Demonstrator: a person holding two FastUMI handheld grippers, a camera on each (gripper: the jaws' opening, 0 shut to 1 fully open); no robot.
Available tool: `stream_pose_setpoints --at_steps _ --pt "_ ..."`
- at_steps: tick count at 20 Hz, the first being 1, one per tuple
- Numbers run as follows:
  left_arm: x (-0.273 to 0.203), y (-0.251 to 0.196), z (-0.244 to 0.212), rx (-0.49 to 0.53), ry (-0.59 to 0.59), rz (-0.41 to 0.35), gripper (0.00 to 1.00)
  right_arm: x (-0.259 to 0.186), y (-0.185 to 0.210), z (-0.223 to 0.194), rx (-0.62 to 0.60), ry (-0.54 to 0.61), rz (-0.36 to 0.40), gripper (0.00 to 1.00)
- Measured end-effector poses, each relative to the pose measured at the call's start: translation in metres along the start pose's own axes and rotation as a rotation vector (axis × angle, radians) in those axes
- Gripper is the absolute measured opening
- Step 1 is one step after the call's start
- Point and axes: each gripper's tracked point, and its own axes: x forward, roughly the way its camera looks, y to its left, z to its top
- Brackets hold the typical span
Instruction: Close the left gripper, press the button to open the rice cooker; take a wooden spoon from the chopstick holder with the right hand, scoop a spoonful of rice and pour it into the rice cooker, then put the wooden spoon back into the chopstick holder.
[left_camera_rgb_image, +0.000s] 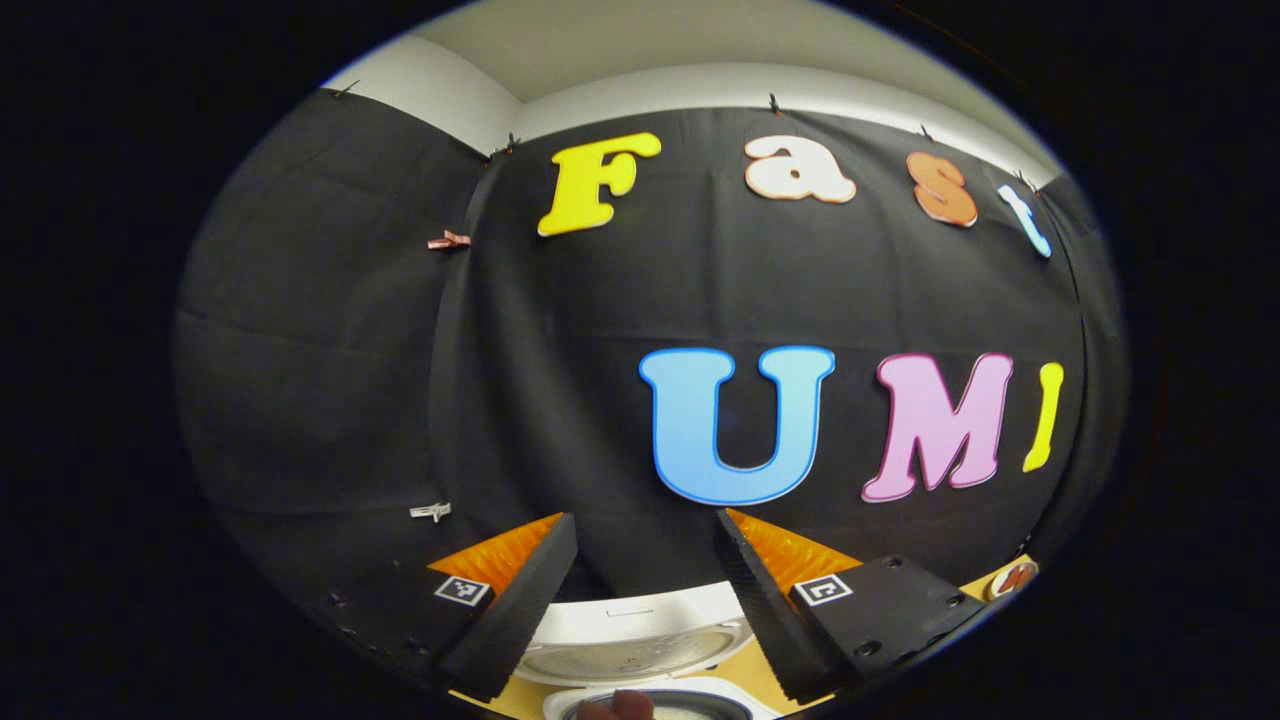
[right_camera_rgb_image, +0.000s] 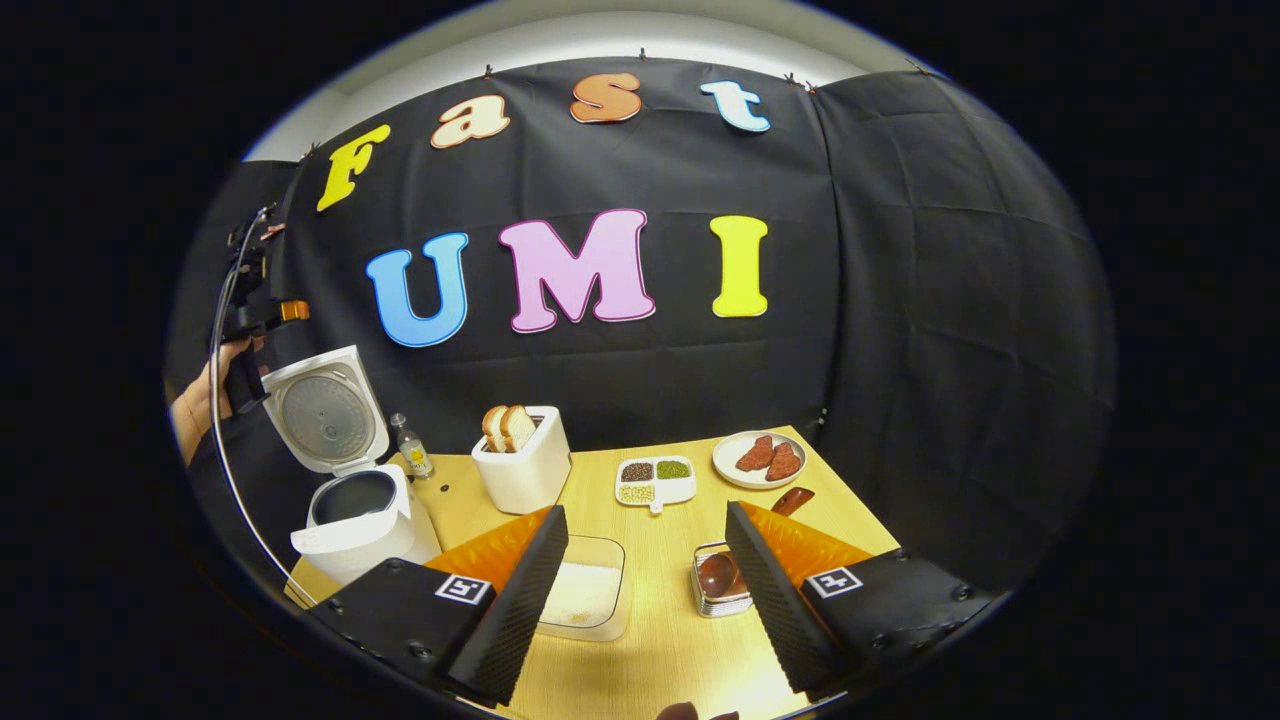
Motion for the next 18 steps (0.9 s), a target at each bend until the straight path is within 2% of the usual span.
stream_pose_setpoints --at_steps 4,6,7,8,13,14,18 --pt "0.029 0.009 -0.043 -0.011 0.127 0.023 0.95 -0.001 -0.003 -0.004 0.002 0.012 -0.011 0.98" --pt "0.027 0.011 -0.072 -0.013 0.222 0.039 0.95 -0.002 -0.003 -0.006 -0.003 0.019 -0.009 0.98" --pt "0.024 0.011 -0.064 -0.025 0.192 0.045 0.98 -0.002 -0.002 -0.007 -0.001 0.022 -0.007 0.98" --pt "0.021 0.008 -0.067 -0.027 0.221 0.046 1.0 -0.001 -0.002 -0.007 0.0 0.025 -0.004 0.98" --pt "-0.022 -0.005 -0.077 -0.032 0.252 0.04 0.97 0.0 0.005 -0.011 -0.002 0.037 0.022 0.98" --pt "-0.036 -0.01 -0.082 -0.031 0.271 0.034 1.0 0.0 0.007 -0.012 0.002 0.041 0.028 0.98" --pt "-0.093 -0.029 -0.119 -0.056 0.37 0.005 0.99 0.002 0.008 -0.017 0.015 0.053 0.041 0.98"
